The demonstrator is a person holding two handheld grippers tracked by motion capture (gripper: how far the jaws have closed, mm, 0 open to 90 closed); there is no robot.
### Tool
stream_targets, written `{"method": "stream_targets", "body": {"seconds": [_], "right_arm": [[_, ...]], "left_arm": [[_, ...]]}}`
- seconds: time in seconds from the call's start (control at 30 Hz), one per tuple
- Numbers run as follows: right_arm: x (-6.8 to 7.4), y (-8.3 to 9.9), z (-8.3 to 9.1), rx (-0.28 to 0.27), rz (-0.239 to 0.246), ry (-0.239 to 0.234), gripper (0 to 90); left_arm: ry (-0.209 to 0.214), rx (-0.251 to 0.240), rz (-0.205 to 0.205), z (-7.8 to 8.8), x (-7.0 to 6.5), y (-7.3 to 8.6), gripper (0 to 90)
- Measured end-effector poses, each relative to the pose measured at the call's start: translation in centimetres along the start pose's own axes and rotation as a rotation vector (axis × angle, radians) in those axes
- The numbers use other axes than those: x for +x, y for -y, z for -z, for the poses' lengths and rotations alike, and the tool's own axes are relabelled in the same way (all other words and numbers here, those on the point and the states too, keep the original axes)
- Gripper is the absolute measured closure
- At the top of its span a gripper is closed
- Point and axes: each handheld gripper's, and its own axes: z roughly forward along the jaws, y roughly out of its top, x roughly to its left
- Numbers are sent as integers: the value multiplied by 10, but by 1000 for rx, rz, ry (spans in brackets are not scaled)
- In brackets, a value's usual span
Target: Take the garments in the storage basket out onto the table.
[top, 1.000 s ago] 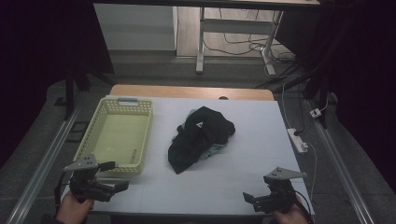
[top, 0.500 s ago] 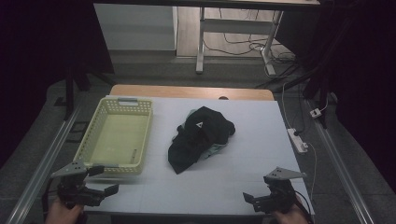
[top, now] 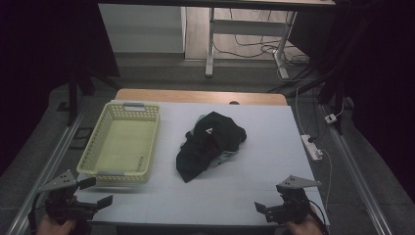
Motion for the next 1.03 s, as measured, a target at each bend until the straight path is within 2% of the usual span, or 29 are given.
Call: {"method": "stream_targets", "body": {"seconds": [0.2, 0.37, 0.63, 0.8, 0.9, 1.03], "right_arm": [[0, 0, 0, 0, 0, 0, 0], [0, 0, 0, 1, -1, 1, 0], [0, 0, 0, 0, -1, 2, 0], [0, 0, 0, 1, -1, 3, 0], [0, 0, 0, 2, -1, 3, 0], [0, 0, -1, 7, 4, 2, 0]], "left_arm": [[-12, 12, -15, 4, 0, 3, 0], [-19, 17, -6, 8, 1, 6, 0], [-64, 62, -17, 11, -2, 9, 0], [-64, 104, -39, 10, -4, 10, 0], [-63, 124, -39, 9, -4, 10, 0], [-57, 127, -29, 9, -3, 10, 0]]}}
